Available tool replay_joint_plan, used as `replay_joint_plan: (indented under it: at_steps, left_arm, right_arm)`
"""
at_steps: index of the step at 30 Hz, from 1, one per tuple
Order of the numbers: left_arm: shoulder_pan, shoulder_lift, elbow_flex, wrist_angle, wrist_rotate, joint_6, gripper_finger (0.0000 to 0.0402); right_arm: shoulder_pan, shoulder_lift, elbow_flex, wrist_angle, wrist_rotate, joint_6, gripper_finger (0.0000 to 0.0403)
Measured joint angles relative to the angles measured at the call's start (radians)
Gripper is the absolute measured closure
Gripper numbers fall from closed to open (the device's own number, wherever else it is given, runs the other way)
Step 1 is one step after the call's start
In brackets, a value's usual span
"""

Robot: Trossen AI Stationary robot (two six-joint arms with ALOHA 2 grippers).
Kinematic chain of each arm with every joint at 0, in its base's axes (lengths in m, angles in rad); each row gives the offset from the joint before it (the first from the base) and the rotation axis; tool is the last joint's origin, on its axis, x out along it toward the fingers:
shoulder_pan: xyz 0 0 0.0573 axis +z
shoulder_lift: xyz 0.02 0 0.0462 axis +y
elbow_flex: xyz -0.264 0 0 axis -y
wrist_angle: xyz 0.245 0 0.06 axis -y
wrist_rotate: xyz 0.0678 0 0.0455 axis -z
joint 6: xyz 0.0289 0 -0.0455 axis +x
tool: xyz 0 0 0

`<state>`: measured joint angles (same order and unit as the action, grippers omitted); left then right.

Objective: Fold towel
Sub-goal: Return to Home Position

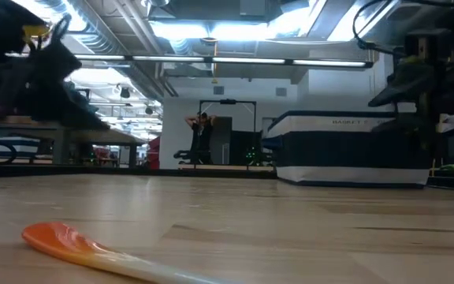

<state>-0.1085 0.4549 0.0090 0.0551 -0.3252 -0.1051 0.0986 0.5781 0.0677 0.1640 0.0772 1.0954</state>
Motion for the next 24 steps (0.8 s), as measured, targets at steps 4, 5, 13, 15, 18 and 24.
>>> replay_joint_plan:
  at_steps: [4, 5, 13, 15, 18, 24]
  left_arm:
    - [0.000, -0.126, 0.000, 0.000, 0.000, 0.000, 0.0249]
    - [0.000, -0.155, 0.000, 0.001, 0.000, 0.000, 0.0249]
    - [0.000, -0.349, 0.000, 0.001, 0.000, 0.000, 0.0249]
    - [0.000, -0.386, 0.000, 0.001, 0.000, 0.000, 0.0249]
    - [0.000, -0.433, 0.000, 0.001, 0.000, 0.000, 0.0249]
    - [0.000, -0.451, 0.000, 0.001, -0.002, 0.000, 0.0249]
  right_arm:
    - [0.000, -0.137, 0.000, -0.052, 0.000, 0.000, 0.0208]
    - [0.000, -0.165, 0.000, -0.061, 0.000, 0.000, 0.0208]
    - [-0.001, -0.378, 0.000, -0.063, 0.000, 0.000, 0.0208]
    - [-0.001, -0.429, 0.000, -0.061, 0.000, 0.000, 0.0208]
    - [-0.001, -0.505, 0.000, -0.062, 0.000, 0.000, 0.0208]
    - [-0.001, -0.576, 0.000, -0.033, 0.000, -0.001, 0.0208]
